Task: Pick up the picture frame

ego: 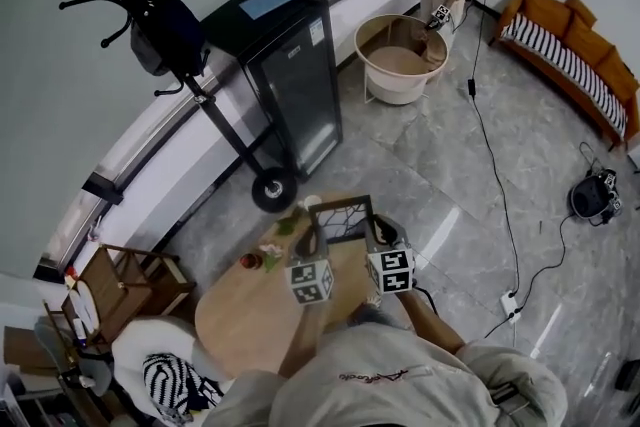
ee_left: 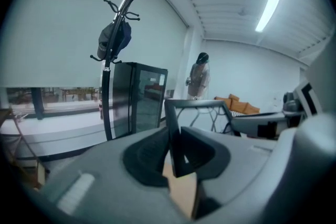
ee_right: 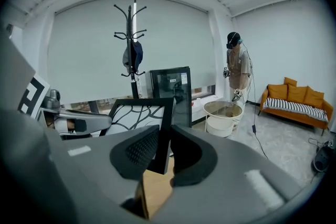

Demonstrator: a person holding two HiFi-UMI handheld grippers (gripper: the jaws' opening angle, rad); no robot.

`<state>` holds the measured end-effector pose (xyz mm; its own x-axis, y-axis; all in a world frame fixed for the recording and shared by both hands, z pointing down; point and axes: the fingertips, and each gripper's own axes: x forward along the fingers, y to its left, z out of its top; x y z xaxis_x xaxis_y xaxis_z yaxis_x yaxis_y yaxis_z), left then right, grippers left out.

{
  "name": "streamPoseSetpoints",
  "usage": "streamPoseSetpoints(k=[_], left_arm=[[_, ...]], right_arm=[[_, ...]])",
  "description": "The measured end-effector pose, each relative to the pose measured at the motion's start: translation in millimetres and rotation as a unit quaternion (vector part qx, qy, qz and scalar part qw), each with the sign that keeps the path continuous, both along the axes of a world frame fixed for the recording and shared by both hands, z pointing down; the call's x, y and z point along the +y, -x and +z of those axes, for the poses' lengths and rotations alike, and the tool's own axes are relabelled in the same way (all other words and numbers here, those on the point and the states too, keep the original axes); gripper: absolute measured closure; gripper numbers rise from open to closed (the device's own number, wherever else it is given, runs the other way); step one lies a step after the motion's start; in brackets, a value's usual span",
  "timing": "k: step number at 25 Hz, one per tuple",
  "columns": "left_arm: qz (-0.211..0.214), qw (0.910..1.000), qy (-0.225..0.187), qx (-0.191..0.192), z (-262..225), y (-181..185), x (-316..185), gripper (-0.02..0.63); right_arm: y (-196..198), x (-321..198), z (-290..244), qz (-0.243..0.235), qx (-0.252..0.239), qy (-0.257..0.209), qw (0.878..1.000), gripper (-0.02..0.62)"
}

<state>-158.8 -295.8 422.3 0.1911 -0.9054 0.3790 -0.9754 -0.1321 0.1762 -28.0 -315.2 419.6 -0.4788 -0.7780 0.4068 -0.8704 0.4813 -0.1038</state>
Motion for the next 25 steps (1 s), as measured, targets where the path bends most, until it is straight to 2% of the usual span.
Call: streamPoseSetpoints(k=[15, 25], left_arm=[[-0.007, 0.9957, -0.090, -0.022, -100.8, 14.1, -37.7, 0.534], [-0.010, 0.9928, -0.115, -0.031, -128.6, 24.8, -53.8, 0.534]], right_arm=[[14.3, -40.0, -99.9, -0.002, -0.025, -0.095, 0.995, 0.518], [25.0, -54.5, -126.5, -0.004, -0.033, -0.116, 0.993, 0.518]])
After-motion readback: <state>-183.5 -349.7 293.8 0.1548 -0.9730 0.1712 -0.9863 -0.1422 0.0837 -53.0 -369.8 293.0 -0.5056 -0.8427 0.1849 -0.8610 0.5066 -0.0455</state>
